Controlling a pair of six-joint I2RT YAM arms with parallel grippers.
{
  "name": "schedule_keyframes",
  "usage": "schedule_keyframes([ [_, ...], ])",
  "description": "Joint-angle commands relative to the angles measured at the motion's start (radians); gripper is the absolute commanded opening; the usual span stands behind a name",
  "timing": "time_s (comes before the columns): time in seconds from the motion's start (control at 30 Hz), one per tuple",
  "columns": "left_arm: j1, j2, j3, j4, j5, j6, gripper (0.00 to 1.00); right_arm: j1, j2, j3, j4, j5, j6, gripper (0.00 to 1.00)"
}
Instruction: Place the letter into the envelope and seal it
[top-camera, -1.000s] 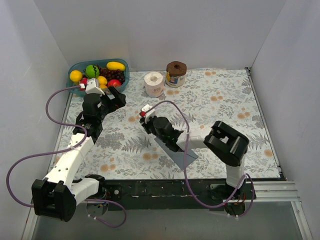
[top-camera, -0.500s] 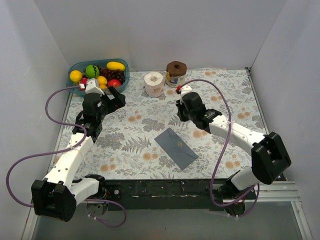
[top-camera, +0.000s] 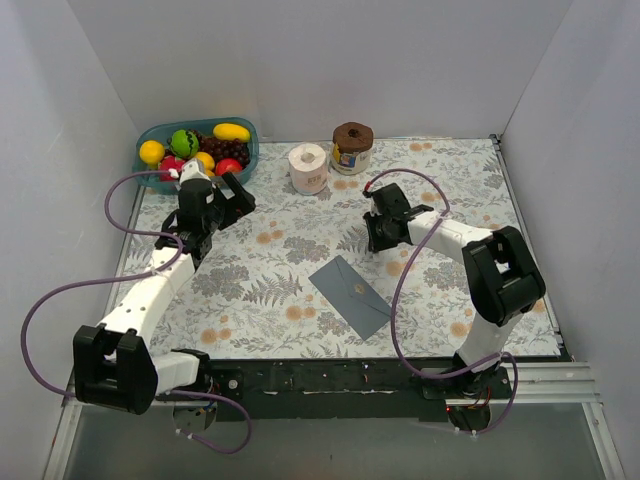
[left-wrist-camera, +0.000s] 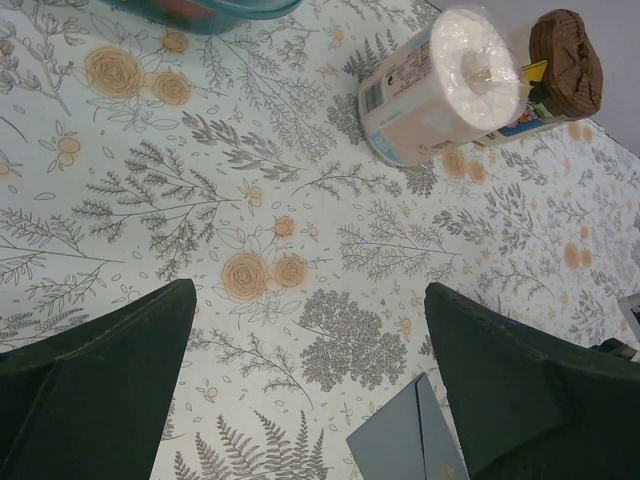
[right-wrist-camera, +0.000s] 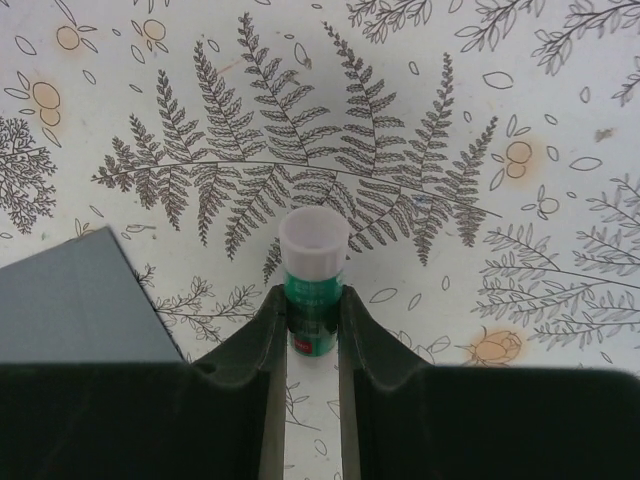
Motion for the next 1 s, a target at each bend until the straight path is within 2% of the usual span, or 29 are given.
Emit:
schedule_keyframes([
  [0.0,0.003,-0.008,0.027,-0.038,-0.061,-0.049,0.98,0.004,0.047,0.023,0.011,-0.024,0.028,0.02],
  [0.2,0.003,0.055,0.079,-0.097,-0.041,-0.040,0.98,0.002,0.112,0.027,0.007,-0.056,0.049,0.14],
  [0.3,0.003,0.054,0.072,-0.096,-0.047,-0.043,0.98,0.002,0.116,0.024,0.017,-0.067,0.055,0.24],
  [0.33,0.003,0.049,0.072,-0.096,-0.047,-0.040,0.98,0.002,0.115,0.018,0.023,-0.068,0.057,0.32],
  [0.57,0.003,0.040,0.078,-0.096,-0.043,-0.017,0.98,0.002,0.083,0.014,0.038,-0.067,0.060,0.48],
  [0.77,0.003,0.035,0.089,-0.111,-0.017,0.003,0.98,0.002,-0.037,0.002,0.032,-0.007,0.083,0.55],
  [0.87,0.003,0.026,0.087,-0.108,0.000,0.017,0.98,-0.007,-0.165,-0.055,0.059,0.041,0.115,0.56],
  [0.97,0.004,0.018,0.087,-0.145,-0.081,-0.011,0.98,-0.025,-0.330,-0.172,0.104,0.096,0.146,0.56],
])
